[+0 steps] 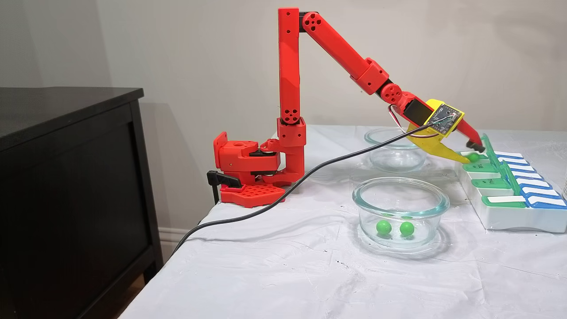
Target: Sort medicines into box.
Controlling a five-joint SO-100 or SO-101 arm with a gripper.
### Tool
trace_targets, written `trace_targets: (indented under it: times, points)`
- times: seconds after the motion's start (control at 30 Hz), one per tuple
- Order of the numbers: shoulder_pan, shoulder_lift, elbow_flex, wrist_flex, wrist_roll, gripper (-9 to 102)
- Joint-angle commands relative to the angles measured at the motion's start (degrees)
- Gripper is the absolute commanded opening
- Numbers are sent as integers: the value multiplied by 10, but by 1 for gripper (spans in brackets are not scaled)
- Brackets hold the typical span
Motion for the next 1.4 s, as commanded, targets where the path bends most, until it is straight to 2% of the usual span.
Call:
trace_targets:
  times: [0.0,0.1,0.2,0.27,0.33,0.4,0.6,0.7,0.77,0.87,0.93,1.17,1.37]
  points:
    - [3,27,-38,5,-1,23]
    - [4,41,-37,14,-2,22]
    - [10,69,-37,30,-7,14]
    - [17,100,-40,56,6,13]
    - [28,142,-52,112,24,11]
    - [43,187,-69,176,33,1]
    - [89,344,-75,319,36,0]
    - [117,388,-117,432,15,0]
    - [123,381,-174,537,-33,0]
    - [132,283,-298,705,-84,0]
    - [159,214,-376,782,-99,0]
    - [274,120,-463,831,-206,0]
    - [330,93,-459,858,-394,0]
